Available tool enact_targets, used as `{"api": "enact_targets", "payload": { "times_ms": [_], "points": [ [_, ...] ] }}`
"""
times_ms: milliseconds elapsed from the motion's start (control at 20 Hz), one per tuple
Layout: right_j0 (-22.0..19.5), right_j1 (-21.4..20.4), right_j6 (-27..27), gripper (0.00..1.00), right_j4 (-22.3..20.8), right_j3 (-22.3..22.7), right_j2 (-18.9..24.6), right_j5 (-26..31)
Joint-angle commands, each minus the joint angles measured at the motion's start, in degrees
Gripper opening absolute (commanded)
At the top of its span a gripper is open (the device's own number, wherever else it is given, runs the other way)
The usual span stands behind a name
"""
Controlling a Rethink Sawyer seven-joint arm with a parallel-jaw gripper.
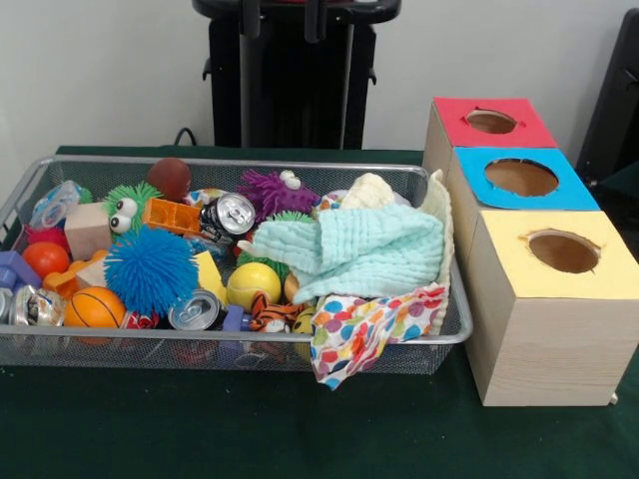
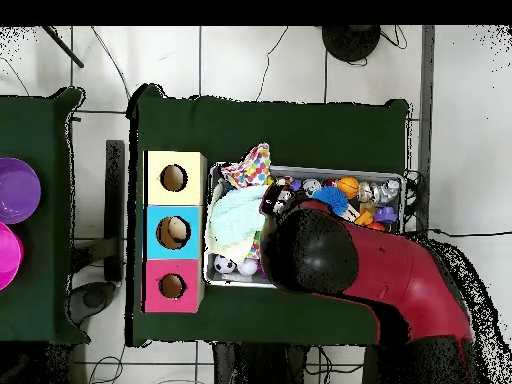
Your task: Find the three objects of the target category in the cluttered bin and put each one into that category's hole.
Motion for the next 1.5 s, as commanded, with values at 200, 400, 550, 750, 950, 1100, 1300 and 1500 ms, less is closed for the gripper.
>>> {"api": "enact_targets", "payload": {
  "times_ms": [200, 400, 550, 750, 950, 1100, 1300, 1500],
  "points": [
    [1.9, 11.2, -3.3, 1.00, -7.1, -12.0, 2.7, 13.4],
    [4.1, 19.1, -0.3, 1.00, -9.0, -19.5, 1.9, 10.5],
    [5.4, 23.1, 0.7, 1.00, -9.8, -24.0, 1.1, 9.5],
    [6.7, 26.6, 1.3, 1.00, -10.1, -29.7, 0.3, 11.0],
    [7.3, 30.2, 0.7, 1.00, -10.2, -35.7, 0.2, 13.3],
    [8.5, 33.3, 1.9, 1.00, -10.7, -40.5, -1.0, 14.2],
    [9.3, 36.4, 1.9, 1.00, -11.1, -44.9, -2.2, 14.3],
    [9.6, 38.5, 1.0, 1.00, -10.9, -47.2, -2.4, 14.2]
  ]
}}
